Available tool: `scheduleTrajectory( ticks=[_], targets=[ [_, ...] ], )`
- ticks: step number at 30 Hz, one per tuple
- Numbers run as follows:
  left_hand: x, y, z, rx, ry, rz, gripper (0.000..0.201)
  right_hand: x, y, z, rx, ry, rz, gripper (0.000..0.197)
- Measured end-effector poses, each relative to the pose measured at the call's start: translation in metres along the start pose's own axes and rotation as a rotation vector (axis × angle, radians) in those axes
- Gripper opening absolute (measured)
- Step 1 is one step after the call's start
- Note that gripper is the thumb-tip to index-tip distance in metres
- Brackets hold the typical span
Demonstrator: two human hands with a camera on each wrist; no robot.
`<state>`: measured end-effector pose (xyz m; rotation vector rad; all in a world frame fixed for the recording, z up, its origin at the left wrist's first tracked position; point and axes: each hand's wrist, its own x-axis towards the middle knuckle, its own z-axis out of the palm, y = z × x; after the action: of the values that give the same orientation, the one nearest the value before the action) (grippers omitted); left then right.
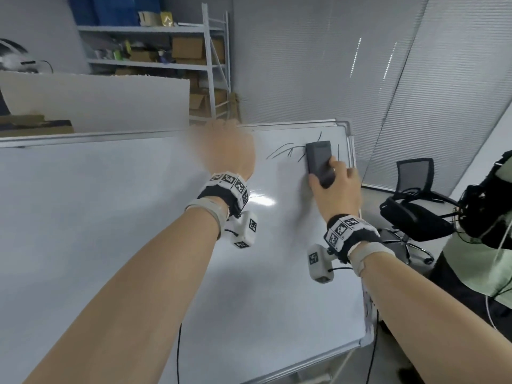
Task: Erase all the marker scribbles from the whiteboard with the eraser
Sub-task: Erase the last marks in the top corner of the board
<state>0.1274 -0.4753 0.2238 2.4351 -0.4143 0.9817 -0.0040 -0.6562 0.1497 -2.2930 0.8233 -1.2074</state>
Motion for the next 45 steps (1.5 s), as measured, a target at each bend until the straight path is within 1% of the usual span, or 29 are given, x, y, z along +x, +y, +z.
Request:
scheduleTrajectory(
  ticks=[2,4,5,6,7,10,11,12,13,14,16,17,18,19,21,23,26,30,31,32,34,35,36,37,38,40,42,43,45],
  targets=[
    [-0.002,0.003,0.002,-0.046,0.022,-0.003,0.051,-0.001,-0.024,0.005,0.003,-0.074,-0.197,0.059],
    [-0.003,0.004,0.004,-0.083,0.048,-0.003,0.054,0.001,-0.046,0.009,-0.055,-0.136,-0.420,0.063],
    [-0.003,0.004,0.004,-0.094,0.052,-0.010,0.054,0.005,-0.051,0.010,-0.077,-0.142,-0.488,0.064],
    [-0.003,0.003,0.004,-0.106,0.051,-0.022,0.054,0.010,-0.050,0.010,-0.089,-0.134,-0.506,0.064],
    [-0.002,0.003,0.003,-0.116,0.051,-0.037,0.053,0.017,-0.045,0.010,-0.092,-0.110,-0.482,0.064],
    [0.000,0.002,0.004,-0.136,0.040,-0.056,0.050,0.036,-0.020,0.004,-0.026,-0.039,-0.251,0.063],
    [0.000,0.002,0.005,-0.139,0.043,-0.054,0.050,0.040,-0.013,0.003,-0.007,-0.032,-0.203,0.063],
    [-0.001,0.003,0.006,-0.140,0.051,-0.051,0.050,0.040,-0.009,0.001,0.006,-0.032,-0.202,0.063],
    [-0.002,0.005,0.008,-0.137,0.064,-0.053,0.050,0.038,-0.009,0.001,0.016,-0.045,-0.248,0.063],
    [-0.003,0.007,0.009,-0.129,0.081,-0.063,0.050,0.033,-0.012,0.001,0.022,-0.078,-0.340,0.064],
    [-0.005,0.013,0.012,-0.104,0.121,-0.099,0.051,0.018,-0.021,0.006,-0.018,-0.178,-0.592,0.064],
    [-0.005,0.016,0.013,-0.098,0.135,-0.118,0.053,0.012,-0.025,0.010,-0.050,-0.204,-0.682,0.064],
    [-0.005,0.017,0.014,-0.101,0.131,-0.134,0.055,0.010,-0.029,0.012,-0.068,-0.210,-0.713,0.063],
    [-0.005,0.018,0.014,-0.115,0.105,-0.143,0.058,0.012,-0.029,0.011,-0.080,-0.197,-0.703,0.063],
    [-0.002,0.018,0.013,-0.168,0.054,-0.143,0.057,0.024,-0.020,0.007,-0.116,-0.160,-0.632,0.063],
    [-0.001,0.018,0.011,-0.197,0.039,-0.136,0.055,0.041,-0.001,0.001,-0.116,-0.103,-0.495,0.065],
    [-0.005,0.020,0.011,-0.142,0.064,-0.151,0.061,0.062,0.026,-0.007,-0.107,0.005,-0.264,0.065],
    [-0.009,0.024,0.014,-0.057,0.118,-0.155,0.051,0.064,0.033,-0.012,-0.087,0.057,-0.128,0.066],
    [-0.008,0.029,0.014,-0.042,0.121,-0.163,0.049,0.060,0.027,-0.013,-0.028,0.043,-0.119,0.066],
    [-0.007,0.037,0.015,-0.032,0.102,-0.166,0.048,0.053,0.018,-0.012,0.033,-0.008,-0.149,0.066],
    [-0.008,0.054,0.020,-0.025,0.035,-0.133,0.048,0.036,0.002,-0.008,0.039,-0.118,-0.355,0.065],
    [-0.008,0.060,0.023,-0.027,0.023,-0.106,0.050,0.032,-0.003,-0.007,0.002,-0.140,-0.451,0.064],
    [-0.008,0.063,0.026,-0.030,0.018,-0.082,0.052,0.033,-0.002,-0.007,-0.024,-0.131,-0.493,0.063],
    [-0.009,0.063,0.027,-0.027,0.016,-0.064,0.053,0.038,0.001,-0.009,-0.039,-0.107,-0.480,0.063],
    [-0.008,0.060,0.028,-0.015,0.022,-0.043,0.055,0.046,0.008,-0.010,-0.047,-0.070,-0.431,0.063],
    [-0.010,0.055,0.030,0.017,0.045,0.001,0.056,0.064,0.030,-0.013,-0.056,-0.007,-0.264,0.064],
    [-0.010,0.053,0.030,0.027,0.071,0.013,0.056,0.080,0.048,-0.019,-0.024,0.023,-0.094,0.066],
    [-0.010,0.053,0.030,0.023,0.081,0.007,0.056,0.084,0.054,-0.020,-0.005,0.023,-0.050,0.067],
    [-0.011,0.054,0.032,0.017,0.088,-0.010,0.055,0.078,0.058,-0.020,0.001,0.011,-0.056,0.068]
  ],
)
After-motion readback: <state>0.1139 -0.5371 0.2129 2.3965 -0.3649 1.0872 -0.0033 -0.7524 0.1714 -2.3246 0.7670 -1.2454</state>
